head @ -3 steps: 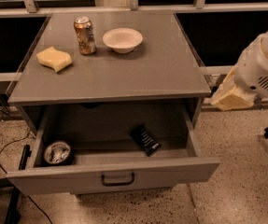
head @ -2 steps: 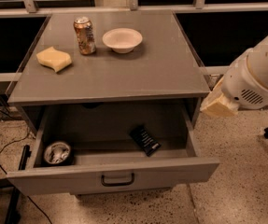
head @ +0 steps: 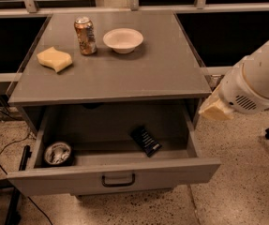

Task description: Pick rxbar blueberry from top drawer and place on counter

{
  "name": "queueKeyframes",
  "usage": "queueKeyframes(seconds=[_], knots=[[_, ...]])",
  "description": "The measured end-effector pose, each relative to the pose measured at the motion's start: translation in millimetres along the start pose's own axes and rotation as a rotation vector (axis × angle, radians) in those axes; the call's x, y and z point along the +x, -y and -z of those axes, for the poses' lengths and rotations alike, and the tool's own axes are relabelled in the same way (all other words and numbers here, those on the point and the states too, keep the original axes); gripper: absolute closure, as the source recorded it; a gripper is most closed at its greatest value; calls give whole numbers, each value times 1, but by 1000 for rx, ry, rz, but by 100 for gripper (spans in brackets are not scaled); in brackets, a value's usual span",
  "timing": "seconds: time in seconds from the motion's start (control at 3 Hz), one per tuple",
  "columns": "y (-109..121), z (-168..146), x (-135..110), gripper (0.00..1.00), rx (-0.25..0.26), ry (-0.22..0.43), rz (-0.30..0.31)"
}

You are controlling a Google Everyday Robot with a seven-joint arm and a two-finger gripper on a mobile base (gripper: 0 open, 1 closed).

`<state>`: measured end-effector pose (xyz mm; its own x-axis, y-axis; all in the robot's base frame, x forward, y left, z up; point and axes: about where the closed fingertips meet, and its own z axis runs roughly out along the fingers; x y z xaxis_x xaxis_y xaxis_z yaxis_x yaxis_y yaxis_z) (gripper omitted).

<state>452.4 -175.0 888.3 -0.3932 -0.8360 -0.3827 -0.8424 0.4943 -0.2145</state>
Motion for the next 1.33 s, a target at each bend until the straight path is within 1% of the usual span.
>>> queueKeyframes(seconds=[0.33, 0.67, 1.0, 1.33], knots=[[-5, -26, -4, 100, 23, 31, -77], [-10, -57, -17, 100, 56, 91, -152], [-22, -88, -30, 100, 81, 149, -177], [-12, -87, -40, 100, 125, 195, -175]])
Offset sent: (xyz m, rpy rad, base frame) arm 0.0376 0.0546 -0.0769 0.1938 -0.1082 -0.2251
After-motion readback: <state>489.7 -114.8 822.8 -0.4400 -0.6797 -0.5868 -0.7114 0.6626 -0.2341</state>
